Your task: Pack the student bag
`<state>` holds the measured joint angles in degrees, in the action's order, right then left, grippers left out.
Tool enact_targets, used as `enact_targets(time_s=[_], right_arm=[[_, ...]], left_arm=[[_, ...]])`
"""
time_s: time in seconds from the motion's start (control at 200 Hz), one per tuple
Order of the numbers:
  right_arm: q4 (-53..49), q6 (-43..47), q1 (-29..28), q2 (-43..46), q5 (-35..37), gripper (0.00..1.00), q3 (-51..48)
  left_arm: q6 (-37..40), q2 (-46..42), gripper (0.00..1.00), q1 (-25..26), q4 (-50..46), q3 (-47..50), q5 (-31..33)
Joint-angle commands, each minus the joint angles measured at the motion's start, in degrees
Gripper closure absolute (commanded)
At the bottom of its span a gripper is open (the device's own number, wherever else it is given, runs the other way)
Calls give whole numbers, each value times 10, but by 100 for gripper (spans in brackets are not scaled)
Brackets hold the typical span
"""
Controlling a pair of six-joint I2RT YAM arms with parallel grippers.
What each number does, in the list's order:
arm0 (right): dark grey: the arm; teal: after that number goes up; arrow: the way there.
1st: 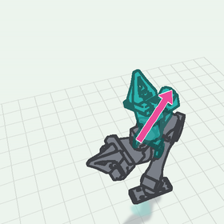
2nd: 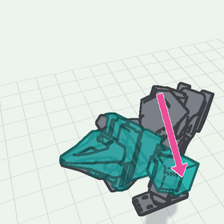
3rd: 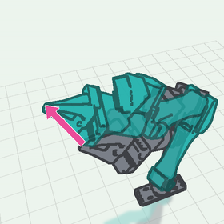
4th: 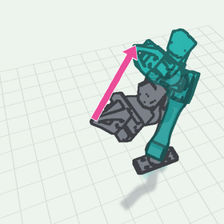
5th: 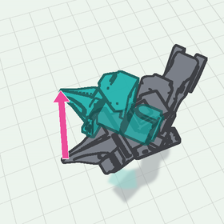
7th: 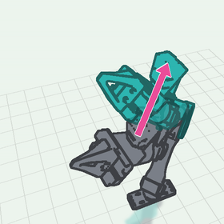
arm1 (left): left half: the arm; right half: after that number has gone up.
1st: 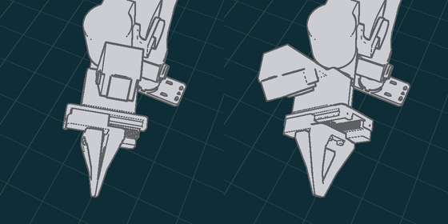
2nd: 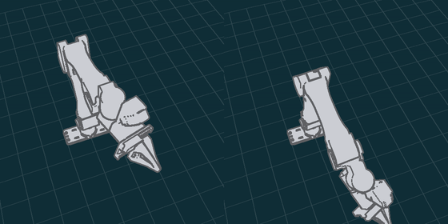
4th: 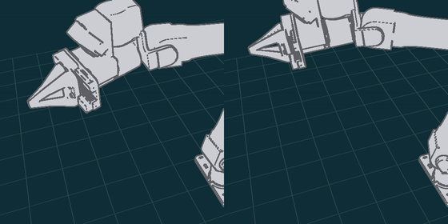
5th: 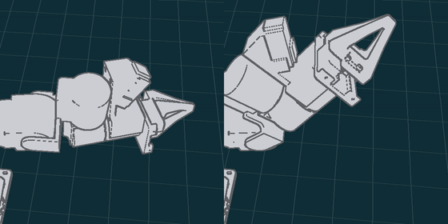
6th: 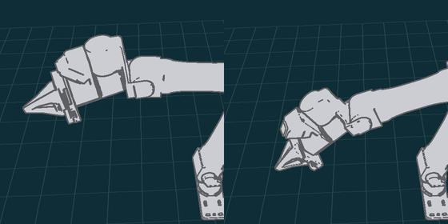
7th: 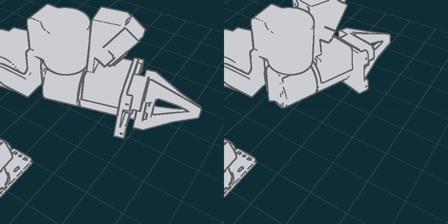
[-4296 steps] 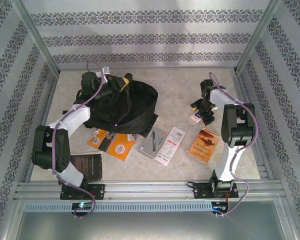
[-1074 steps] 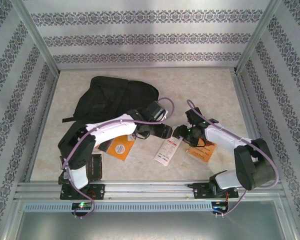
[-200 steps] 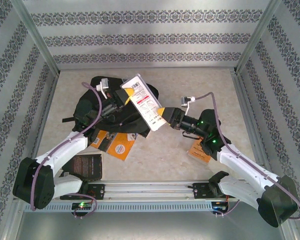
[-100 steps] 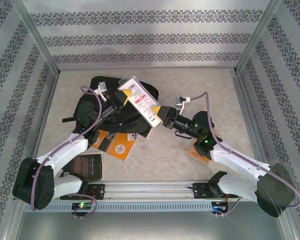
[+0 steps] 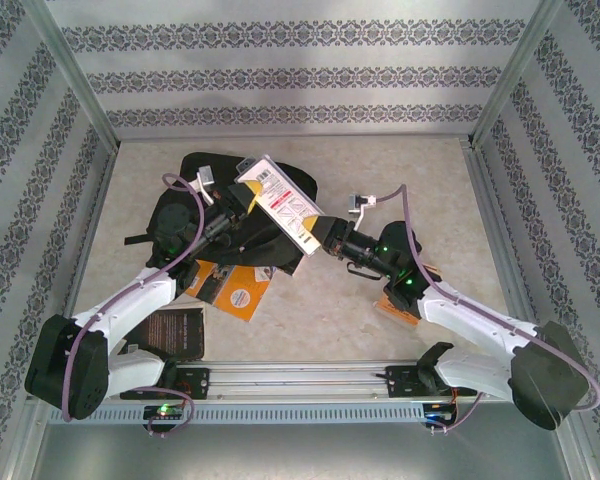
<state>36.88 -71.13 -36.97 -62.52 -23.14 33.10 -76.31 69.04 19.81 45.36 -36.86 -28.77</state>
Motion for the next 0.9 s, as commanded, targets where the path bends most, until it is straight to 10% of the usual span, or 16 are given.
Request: enact_targets(time_s=[0.0,0.37,0.894], right_arm=[[-59,45,12,43,33,86,21],[-511,218,87,192,208,93,83],[-565,248,176,230,158,91,74]], left_arm=[[55,-9,69,-5,-49,-7,-16],[465,80,43,46,-601,-271,75],[699,354,34,148,-853,-565,230]])
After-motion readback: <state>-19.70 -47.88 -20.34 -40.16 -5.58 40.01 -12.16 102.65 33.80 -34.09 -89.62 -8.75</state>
